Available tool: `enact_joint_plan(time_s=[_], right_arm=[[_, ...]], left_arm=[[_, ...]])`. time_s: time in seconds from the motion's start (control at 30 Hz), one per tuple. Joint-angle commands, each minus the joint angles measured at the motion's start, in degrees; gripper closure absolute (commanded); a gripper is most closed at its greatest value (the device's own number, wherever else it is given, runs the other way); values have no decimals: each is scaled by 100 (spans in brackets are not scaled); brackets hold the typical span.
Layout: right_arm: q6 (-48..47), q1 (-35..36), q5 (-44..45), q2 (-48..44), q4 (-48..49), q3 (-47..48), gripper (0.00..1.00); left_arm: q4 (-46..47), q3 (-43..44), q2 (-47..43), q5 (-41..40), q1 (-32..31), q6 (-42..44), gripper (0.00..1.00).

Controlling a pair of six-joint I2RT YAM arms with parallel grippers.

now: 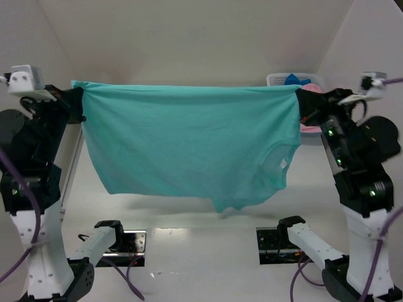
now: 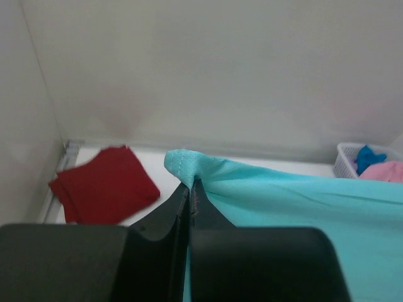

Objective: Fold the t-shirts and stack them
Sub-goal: Flatten out the tshirt

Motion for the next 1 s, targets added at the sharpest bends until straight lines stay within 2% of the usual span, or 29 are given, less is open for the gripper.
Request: enact_joint_plan(time_s=[0.0, 0.07, 0.2, 0.3, 0.37, 0.5, 0.7, 0.9, 0.97], right_arm=[[-26, -63, 245, 730, 489, -758, 100], [-26, -63, 245, 932, 770, -1143, 100], [-26, -63, 139, 1564, 1560, -2049, 100], [106, -63, 16, 1863, 1895, -2279, 100], [168, -63, -45, 2310, 2377, -2410, 100], [220, -63, -98, 3032, 2792, -2140, 100], [115, -63, -98, 3981, 3047, -1323, 100], [-8, -63, -98, 4106, 3100, -724, 100], [-78, -63, -45, 3958, 2899, -268, 100]], left_arm=[[516, -827, 508, -115, 6, -246, 100], [710, -1163, 674, -62, 6, -247, 100], [1395, -2419, 1148, 201, 6, -299, 100], [1581, -2571, 1395, 201, 6, -230, 100], [1817, -2737, 1868, 263, 6, -177, 100], [2169, -2790, 2528, 263, 6, -229, 100], [2451, -2045, 3600, 263, 6, -281, 100], [2574, -1236, 3857, 377, 6, -282, 100], [2417, -649, 3770, 447, 6, -212, 100]])
